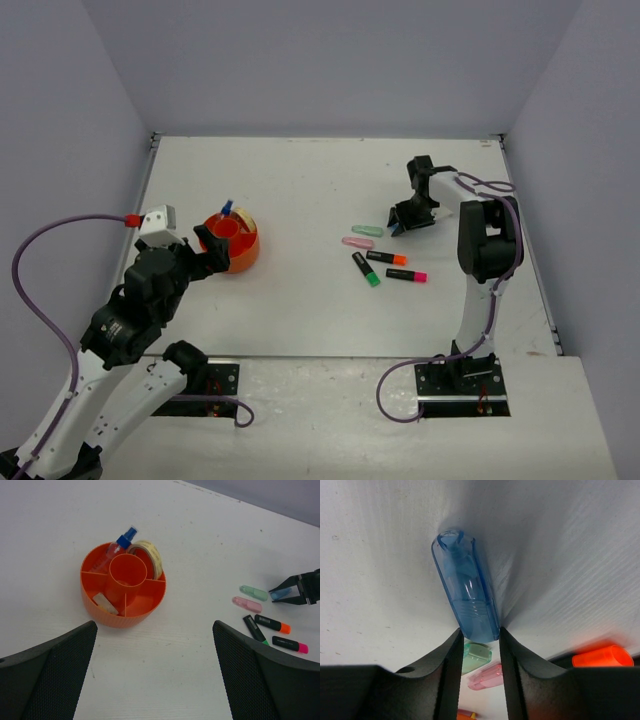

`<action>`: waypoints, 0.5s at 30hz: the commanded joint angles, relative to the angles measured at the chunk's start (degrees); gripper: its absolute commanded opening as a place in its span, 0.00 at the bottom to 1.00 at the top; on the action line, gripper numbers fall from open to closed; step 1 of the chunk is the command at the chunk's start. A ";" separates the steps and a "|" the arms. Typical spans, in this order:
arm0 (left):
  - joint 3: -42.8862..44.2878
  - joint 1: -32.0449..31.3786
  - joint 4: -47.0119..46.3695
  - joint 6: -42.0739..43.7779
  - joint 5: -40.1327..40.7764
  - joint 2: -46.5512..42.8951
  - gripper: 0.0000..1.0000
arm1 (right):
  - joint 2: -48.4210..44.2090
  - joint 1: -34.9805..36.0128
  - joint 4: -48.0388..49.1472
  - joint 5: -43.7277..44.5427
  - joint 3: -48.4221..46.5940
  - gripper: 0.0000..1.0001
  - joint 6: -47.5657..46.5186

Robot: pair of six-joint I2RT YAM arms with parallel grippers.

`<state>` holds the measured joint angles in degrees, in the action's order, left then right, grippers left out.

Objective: Sort the stationery into containers
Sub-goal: Pick up the stationery from the center of the board.

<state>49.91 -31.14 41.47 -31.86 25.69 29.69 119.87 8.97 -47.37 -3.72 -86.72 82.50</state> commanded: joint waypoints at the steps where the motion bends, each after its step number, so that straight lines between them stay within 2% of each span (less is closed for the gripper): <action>1: 0.12 0.20 -0.78 1.53 -0.40 -0.12 1.00 | 1.09 -0.34 -1.25 -0.56 0.06 0.25 -0.12; 3: 0.07 0.20 -0.87 1.53 -0.38 -0.02 1.00 | 1.01 -0.30 -0.94 -0.44 0.11 0.19 -0.85; 5: 0.08 0.20 -0.97 1.45 -0.45 -0.05 1.00 | 0.42 -0.17 0.52 -0.23 1.36 0.09 -2.51; 13: 0.10 0.20 -1.04 1.52 -0.22 0.28 1.00 | -1.04 0.84 1.46 0.80 1.88 0.08 -6.80; 15: 0.10 0.20 -1.04 1.48 -0.12 0.28 1.00 | -2.10 2.01 0.95 4.54 1.18 0.01 -8.72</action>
<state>49.91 -31.14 41.47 -31.86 25.69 29.71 119.57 9.07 -45.55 -4.73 -85.79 77.48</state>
